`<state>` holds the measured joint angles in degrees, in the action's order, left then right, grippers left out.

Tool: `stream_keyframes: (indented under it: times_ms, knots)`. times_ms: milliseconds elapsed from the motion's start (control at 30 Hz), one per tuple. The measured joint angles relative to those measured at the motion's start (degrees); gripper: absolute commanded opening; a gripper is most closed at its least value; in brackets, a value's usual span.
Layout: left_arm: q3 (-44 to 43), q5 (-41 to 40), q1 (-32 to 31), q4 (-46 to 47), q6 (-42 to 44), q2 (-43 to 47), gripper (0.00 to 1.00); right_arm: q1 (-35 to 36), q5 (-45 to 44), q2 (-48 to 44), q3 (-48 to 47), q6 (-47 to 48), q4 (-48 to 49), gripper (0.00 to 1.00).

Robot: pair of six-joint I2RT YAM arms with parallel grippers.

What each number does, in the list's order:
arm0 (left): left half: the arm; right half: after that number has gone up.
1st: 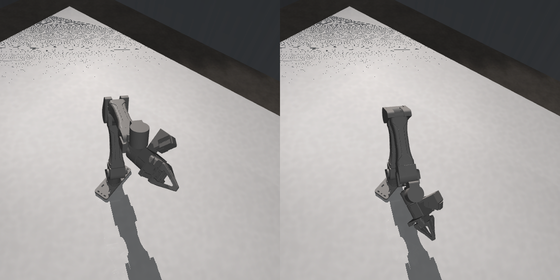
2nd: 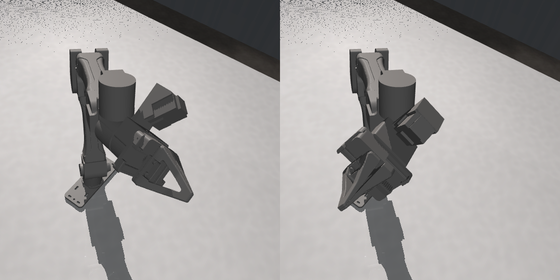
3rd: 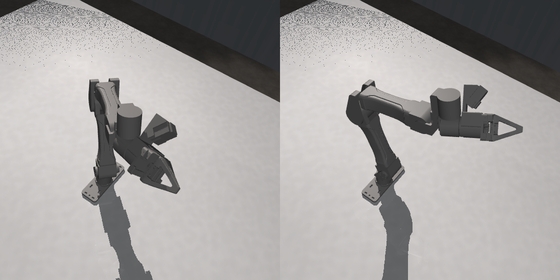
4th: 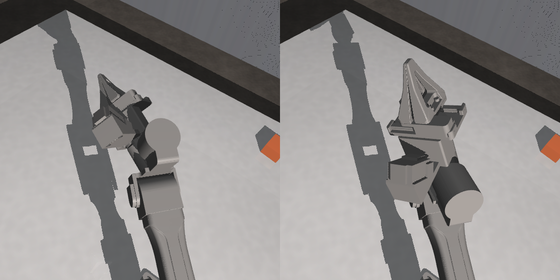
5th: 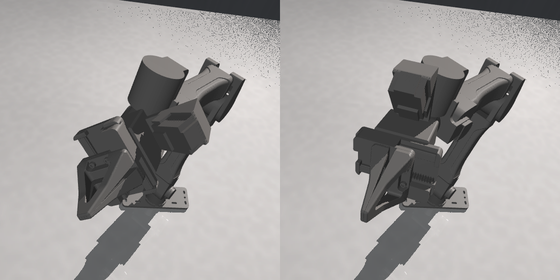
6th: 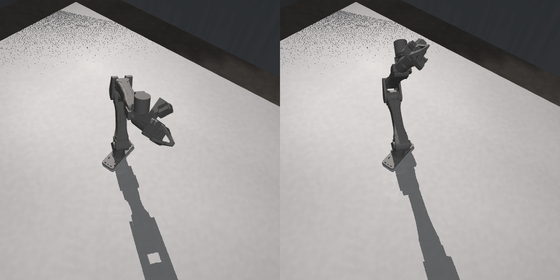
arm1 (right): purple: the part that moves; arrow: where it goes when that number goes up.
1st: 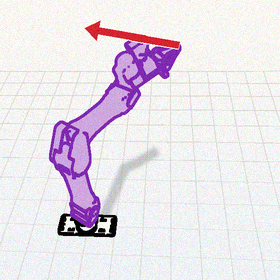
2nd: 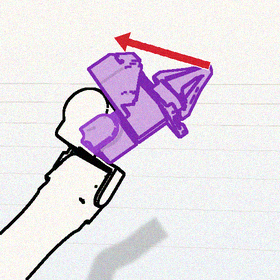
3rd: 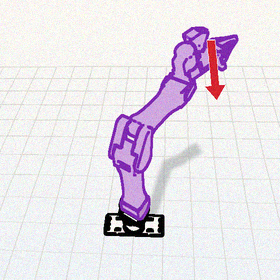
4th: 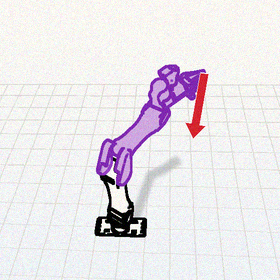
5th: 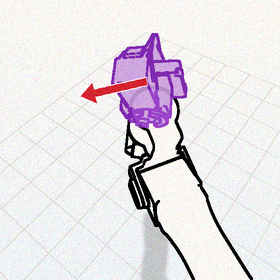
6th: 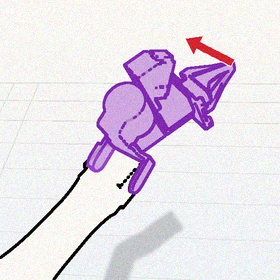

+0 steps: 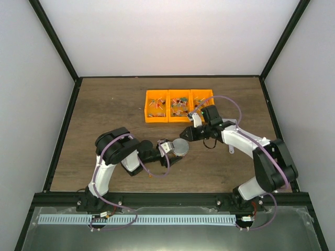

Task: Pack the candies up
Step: Screw the bottle lid onto the packing bottle.

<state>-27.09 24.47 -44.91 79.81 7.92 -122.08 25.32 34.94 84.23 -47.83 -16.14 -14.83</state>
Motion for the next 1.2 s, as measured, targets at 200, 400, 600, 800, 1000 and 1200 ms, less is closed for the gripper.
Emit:
stream_keyframes:
  times_ms: [200,400,600,800,1000,1200]
  knots:
    - [0.0,0.2,0.1,0.0,0.0,0.0,0.81,0.1,1.1,5.2,-2.0,3.3,-1.0,0.20]
    - [-0.1,0.4,0.2,-0.1,0.0,0.0,0.81,0.1,1.1,5.8,-2.0,5.4,-1.0,0.19]
    - [-0.1,0.5,0.2,-0.1,0.0,0.0,0.81,0.1,1.2,5.7,-1.4,6.3,-0.1,0.19]
    - [-0.1,0.5,0.2,-0.1,0.0,0.0,0.81,0.0,1.3,5.4,0.0,6.8,2.0,0.17]
    - [-0.1,0.5,0.2,0.0,-0.2,0.0,0.81,0.0,1.2,5.4,0.4,7.4,2.6,0.16]
    - [-0.1,0.5,0.2,0.0,-0.2,0.0,0.81,-0.1,1.0,5.4,0.4,8.0,2.7,0.14]
